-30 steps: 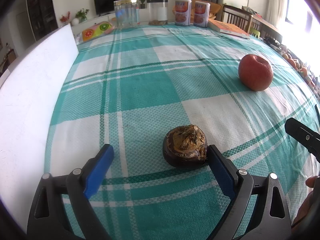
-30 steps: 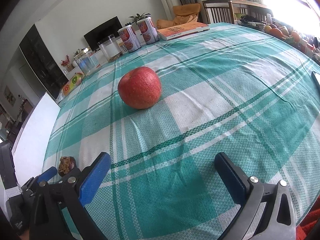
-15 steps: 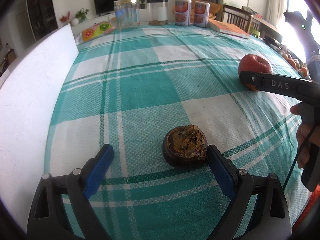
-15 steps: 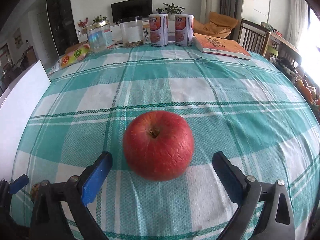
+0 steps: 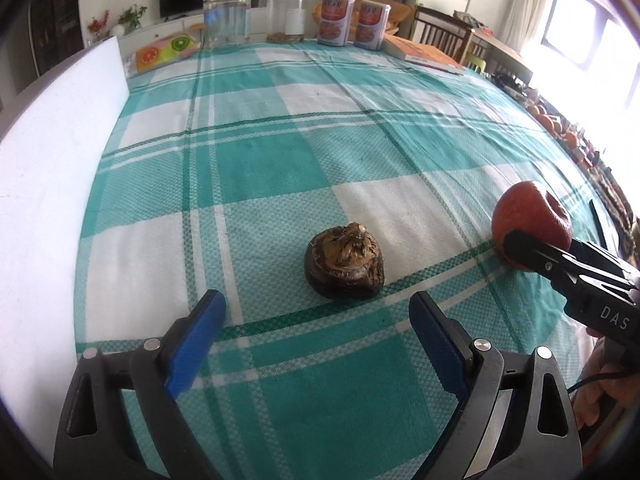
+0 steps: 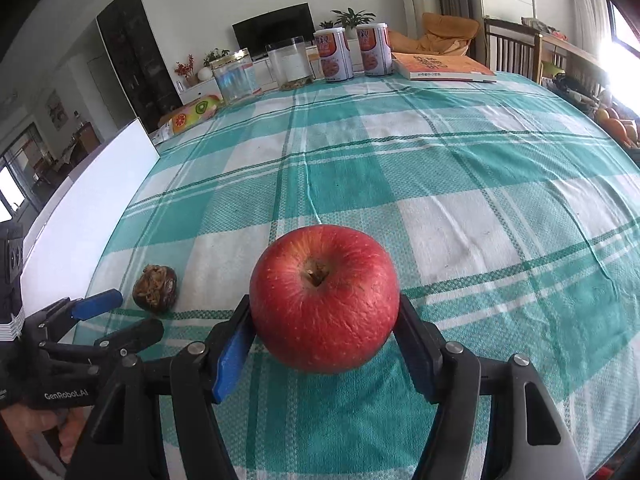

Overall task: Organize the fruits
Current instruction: 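Lift both fruits and carry them over the white box, then lower both fruits into the box and open both tools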

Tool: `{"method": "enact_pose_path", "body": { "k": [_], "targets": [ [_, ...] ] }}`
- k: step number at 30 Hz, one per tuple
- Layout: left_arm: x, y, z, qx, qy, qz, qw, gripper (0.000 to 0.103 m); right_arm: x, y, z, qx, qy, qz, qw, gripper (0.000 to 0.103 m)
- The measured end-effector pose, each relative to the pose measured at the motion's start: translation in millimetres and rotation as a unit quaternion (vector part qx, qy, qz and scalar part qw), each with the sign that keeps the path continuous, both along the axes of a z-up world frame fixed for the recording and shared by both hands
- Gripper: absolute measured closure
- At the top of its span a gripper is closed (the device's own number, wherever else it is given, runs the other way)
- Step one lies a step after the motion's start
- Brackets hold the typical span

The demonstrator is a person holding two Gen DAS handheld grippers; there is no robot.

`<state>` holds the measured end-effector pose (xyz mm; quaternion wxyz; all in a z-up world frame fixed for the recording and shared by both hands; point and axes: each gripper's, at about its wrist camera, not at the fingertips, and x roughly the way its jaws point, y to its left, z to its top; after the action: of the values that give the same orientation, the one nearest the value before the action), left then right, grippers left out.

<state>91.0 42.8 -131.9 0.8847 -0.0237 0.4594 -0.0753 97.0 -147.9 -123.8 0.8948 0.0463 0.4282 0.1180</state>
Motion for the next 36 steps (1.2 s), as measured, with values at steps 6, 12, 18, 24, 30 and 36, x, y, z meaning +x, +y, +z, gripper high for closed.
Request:
{"method": "enact_pose_path", "body": {
  "k": [6, 12, 18, 24, 30, 36],
  "targets": [
    [11, -14, 1, 0.046, -0.025, -0.006, 0.9986, 0.057, 2, -3, -4, 0.004, 0.005, -0.005, 1.000, 0.033],
    [3, -5, 3, 0.024, -0.017, 0.003, 0.9996, 0.059, -5, -3, 5, -0.007, -0.027, -0.011, 1.000, 0.023],
    [-9, 4, 5, -0.022, 0.003, 0.005, 0.9997, 0.059, -3, 8, 2, -0.028, -0.021, 0.011, 0.999, 0.035],
    [-42, 20, 42, -0.130, 0.023, -0.014, 0.9911, 0.059, -6, -20, 3, 0.169, 0.075, -0.012, 0.983, 0.036],
    [-98, 72, 125, -0.230, -0.027, -0.029, 0.9724, 0.059, -1, 48, 46, 0.286, 0.116, 0.088, 0.947, 0.035],
    [-105, 193, 162, -0.192, -0.069, 0.107, 0.9730, 0.059, 0, 197, 116, 0.233, 0.087, 0.258, 0.933, 0.035]
  ]
}}
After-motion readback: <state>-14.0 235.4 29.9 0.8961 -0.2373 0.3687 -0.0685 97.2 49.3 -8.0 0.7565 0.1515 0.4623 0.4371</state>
